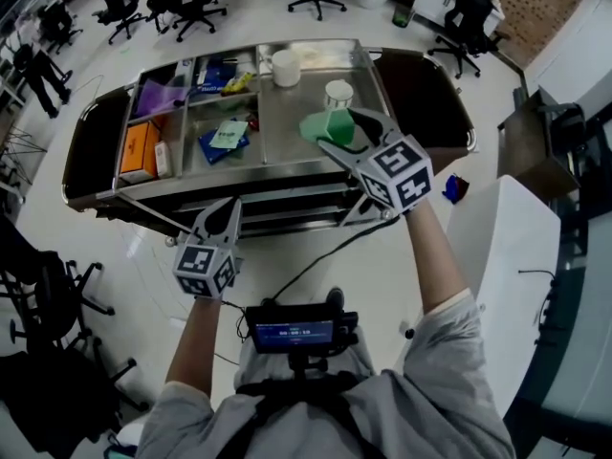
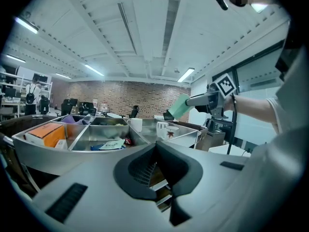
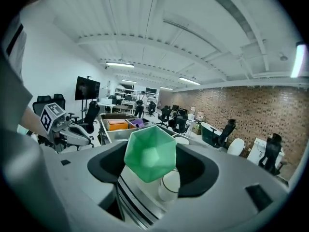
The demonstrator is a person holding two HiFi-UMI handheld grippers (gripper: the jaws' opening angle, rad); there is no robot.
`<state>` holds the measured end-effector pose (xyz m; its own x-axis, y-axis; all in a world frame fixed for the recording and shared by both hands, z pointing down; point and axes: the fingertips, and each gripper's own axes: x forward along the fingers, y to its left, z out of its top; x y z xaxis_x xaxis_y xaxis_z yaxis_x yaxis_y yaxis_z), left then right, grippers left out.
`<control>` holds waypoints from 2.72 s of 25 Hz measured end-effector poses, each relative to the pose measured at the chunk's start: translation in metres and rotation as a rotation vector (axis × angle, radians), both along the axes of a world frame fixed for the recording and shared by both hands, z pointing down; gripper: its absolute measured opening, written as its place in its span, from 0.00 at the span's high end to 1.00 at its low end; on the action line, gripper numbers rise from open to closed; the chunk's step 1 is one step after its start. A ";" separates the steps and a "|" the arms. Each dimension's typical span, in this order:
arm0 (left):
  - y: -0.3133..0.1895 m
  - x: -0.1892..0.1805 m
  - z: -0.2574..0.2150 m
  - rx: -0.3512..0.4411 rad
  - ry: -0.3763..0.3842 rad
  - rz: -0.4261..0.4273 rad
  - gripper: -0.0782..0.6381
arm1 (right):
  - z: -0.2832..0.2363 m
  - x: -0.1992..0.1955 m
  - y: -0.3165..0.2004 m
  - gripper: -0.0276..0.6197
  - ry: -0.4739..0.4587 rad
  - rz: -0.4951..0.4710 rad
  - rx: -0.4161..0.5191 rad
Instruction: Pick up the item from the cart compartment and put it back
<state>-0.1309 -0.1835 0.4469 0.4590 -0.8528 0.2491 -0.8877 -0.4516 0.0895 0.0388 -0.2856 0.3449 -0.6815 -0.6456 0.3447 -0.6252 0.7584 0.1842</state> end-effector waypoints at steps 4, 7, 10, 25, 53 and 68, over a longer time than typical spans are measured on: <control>0.003 -0.003 0.003 0.000 0.007 -0.011 0.89 | 0.009 0.010 0.026 0.45 -0.072 0.025 0.016; 0.005 -0.005 0.003 0.001 -0.003 -0.015 0.89 | 0.016 0.020 0.045 0.45 -0.122 0.047 0.019; 0.008 -0.009 0.003 0.002 -0.001 -0.024 0.89 | 0.026 0.032 0.062 0.45 -0.165 0.088 0.023; 0.018 -0.024 0.014 0.008 0.028 -0.086 0.89 | 0.092 0.099 0.111 0.45 -0.345 0.327 0.014; 0.025 -0.017 0.006 0.041 0.025 -0.085 0.89 | 0.112 0.103 0.121 0.45 -0.349 0.327 -0.043; 0.002 -0.005 -0.012 0.048 -0.007 -0.042 0.90 | 0.053 0.066 0.063 0.45 -0.195 0.171 0.033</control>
